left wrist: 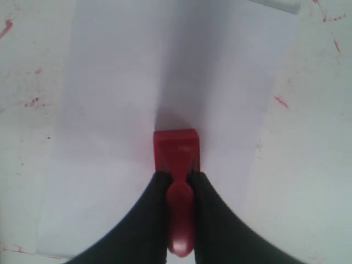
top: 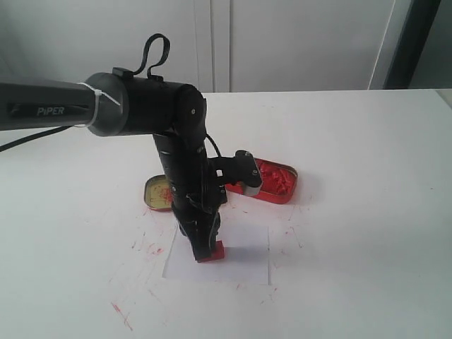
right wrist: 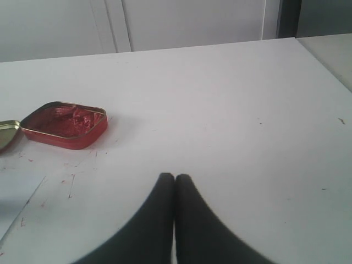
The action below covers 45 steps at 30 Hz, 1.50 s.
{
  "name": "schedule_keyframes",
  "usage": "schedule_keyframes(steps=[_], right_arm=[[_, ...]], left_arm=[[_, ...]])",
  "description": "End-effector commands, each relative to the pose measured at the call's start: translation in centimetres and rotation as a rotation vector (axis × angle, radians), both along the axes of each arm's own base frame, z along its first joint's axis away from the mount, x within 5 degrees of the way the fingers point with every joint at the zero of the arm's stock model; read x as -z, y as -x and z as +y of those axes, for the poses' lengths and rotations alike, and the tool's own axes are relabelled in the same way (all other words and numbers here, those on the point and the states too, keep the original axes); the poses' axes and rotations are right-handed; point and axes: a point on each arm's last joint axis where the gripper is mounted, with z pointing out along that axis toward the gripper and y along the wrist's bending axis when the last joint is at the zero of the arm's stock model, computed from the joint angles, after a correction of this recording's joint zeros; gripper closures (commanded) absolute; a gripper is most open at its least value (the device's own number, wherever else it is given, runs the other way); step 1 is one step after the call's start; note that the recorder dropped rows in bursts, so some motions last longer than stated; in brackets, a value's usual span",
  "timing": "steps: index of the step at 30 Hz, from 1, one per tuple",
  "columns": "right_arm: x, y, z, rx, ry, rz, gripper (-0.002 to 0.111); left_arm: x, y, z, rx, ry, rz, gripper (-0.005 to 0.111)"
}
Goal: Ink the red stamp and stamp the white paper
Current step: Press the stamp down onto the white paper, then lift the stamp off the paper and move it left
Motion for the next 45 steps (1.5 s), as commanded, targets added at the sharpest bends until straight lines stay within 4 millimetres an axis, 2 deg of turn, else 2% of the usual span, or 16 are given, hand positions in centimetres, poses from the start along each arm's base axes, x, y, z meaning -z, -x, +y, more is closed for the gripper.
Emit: schedule_keyframes(steps=[1, 8, 21, 28, 33, 37, 45], right_arm=[[0.0, 0.0, 0.0, -0.002, 0.001, -0.009, 0.108], [0.0, 0.0, 0.0, -0.002, 0.001, -0.009, 0.108], [0.0, 0.0, 0.0, -0.002, 0.001, -0.009, 0.108], [0.0, 0.0, 0.0, -0.002, 0.001, -0.009, 0.108], [0.0, 0.0, 0.0, -0.002, 0.001, -0.009, 0.108], [0.0, 0.0, 0.0, -0.002, 0.001, -0.009, 0.108], [0.0, 0.0, 0.0, -0.002, 0.001, -0.009, 0.108]], left_arm=[[-1.7, 0.7, 0.0, 0.029, -0.010, 0.017, 0.107], [-4.4, 0.7, -0.1, 0.025, 0.048, -0.028, 0.107], [-4.6, 0.8, -0.2, -0.005, 0.058, -0.019, 0.107], [-5.0, 0.7, -0.4, -0.138, 0.158, 0.091, 0.107], [-5.7, 0.9, -0.1, -0.209, 0.268, 0.276, 0.107], [-5.6, 0.3, 0.9, -0.274, 0.314, 0.354, 0.107], [-3.2, -1.3, 4.8, -0.469, 0.376, 0.496, 0.107]])
